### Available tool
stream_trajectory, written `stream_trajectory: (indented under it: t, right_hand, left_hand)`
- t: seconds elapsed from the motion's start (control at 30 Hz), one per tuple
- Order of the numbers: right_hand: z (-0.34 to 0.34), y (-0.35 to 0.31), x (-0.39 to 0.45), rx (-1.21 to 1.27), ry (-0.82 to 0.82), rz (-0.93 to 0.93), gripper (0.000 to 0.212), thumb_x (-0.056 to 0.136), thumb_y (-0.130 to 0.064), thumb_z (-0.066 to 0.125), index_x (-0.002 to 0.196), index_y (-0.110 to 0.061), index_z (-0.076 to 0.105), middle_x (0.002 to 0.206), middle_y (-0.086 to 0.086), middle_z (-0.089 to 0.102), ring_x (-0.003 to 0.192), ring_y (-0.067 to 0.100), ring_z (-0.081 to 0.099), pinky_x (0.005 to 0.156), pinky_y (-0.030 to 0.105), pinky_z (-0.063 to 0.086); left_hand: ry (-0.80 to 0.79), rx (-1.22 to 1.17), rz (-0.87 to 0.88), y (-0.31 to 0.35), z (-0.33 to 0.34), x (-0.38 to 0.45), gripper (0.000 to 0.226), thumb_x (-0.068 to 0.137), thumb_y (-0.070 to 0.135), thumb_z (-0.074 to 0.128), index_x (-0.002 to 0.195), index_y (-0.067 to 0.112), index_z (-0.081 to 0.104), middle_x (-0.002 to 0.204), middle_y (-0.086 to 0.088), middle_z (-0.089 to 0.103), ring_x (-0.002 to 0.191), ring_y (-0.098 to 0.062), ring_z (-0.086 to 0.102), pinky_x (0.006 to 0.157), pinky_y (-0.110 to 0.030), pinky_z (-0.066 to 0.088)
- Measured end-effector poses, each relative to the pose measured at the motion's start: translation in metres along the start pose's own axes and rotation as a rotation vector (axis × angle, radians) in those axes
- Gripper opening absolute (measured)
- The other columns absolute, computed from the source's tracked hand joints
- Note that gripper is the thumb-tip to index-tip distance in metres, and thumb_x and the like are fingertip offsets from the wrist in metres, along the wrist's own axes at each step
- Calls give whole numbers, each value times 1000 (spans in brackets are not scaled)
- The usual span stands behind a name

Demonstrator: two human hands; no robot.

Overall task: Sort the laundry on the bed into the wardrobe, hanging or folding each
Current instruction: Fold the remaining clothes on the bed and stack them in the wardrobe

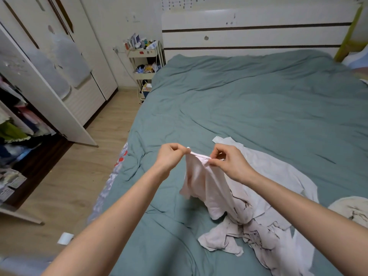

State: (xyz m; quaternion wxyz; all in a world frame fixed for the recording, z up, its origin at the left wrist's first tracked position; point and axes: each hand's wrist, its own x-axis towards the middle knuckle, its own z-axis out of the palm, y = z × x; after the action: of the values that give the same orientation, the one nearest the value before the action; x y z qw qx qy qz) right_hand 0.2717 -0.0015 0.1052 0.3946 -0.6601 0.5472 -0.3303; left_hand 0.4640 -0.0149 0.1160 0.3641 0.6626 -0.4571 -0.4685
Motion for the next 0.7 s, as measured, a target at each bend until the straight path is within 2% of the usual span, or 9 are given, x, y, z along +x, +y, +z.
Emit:
stream_trajectory:
  t: [0.1,0.17,0.23,0.3,0.37,0.43,0.53,0.6,0.7]
  right_hand:
    - [-16,0,3,-35,-122,-4,20,80,1,69,70,-8,55,72,10,65,67,16,62,74,39,52]
    - [-25,0,4,-18,-173,17,17,83,3,65,75,-7,55,71,9,66,66,15,63,70,30,51]
    - [-31,0,5,15,-190,42,12,85,6,62,79,-5,59,70,8,66,66,15,63,70,24,52]
    - [-35,0,7,37,-197,46,12,86,6,61,82,-4,64,72,8,66,65,12,63,71,22,53]
    - [-36,0,7,32,-222,52,11,84,5,63,81,-4,68,73,8,67,65,11,63,70,20,52]
    - [-35,-3,7,-1,-259,58,8,82,2,66,77,-4,71,72,9,68,65,11,62,68,19,50]
    - [-31,-3,6,-107,-282,49,8,79,-3,68,72,-5,71,69,11,69,60,8,59,60,17,46]
    - [-29,-1,7,-137,-253,41,9,79,-2,66,71,-5,70,68,12,69,58,9,59,58,18,47]
    - [-31,2,12,-139,-194,16,9,79,0,62,72,-3,67,73,15,69,65,21,66,70,38,57]
  left_hand:
    - [-140,69,108,-7,-3,0,20,88,16,68,70,13,59,76,-3,59,75,-13,51,67,-18,37]
    - [-197,57,136,-9,-4,1,18,87,15,68,72,14,59,74,-4,60,75,-16,51,73,-24,39]
    - [-258,33,127,-10,-4,0,13,85,15,71,77,15,61,69,-3,59,73,-16,52,75,-28,41]
    - [-329,-13,81,-9,-2,-2,10,84,13,73,89,13,66,71,-6,60,70,-13,54,72,-24,46]
    - [-395,-1,47,-8,0,-3,16,83,12,73,99,10,70,73,-5,64,68,-10,57,69,-20,48]
    - [-434,76,66,-8,1,-2,15,83,11,74,97,9,74,79,-4,69,72,-11,62,74,-25,51]
    - [-429,213,150,-5,4,0,8,81,9,75,88,6,74,79,-5,67,71,-12,61,76,-30,54]
    - [-396,223,180,-2,5,1,9,80,10,76,85,4,72,75,-3,62,66,-11,59,73,-29,55]
    - [-360,223,192,0,6,1,13,80,16,77,82,6,69,75,-1,63,61,-8,57,66,-23,53]
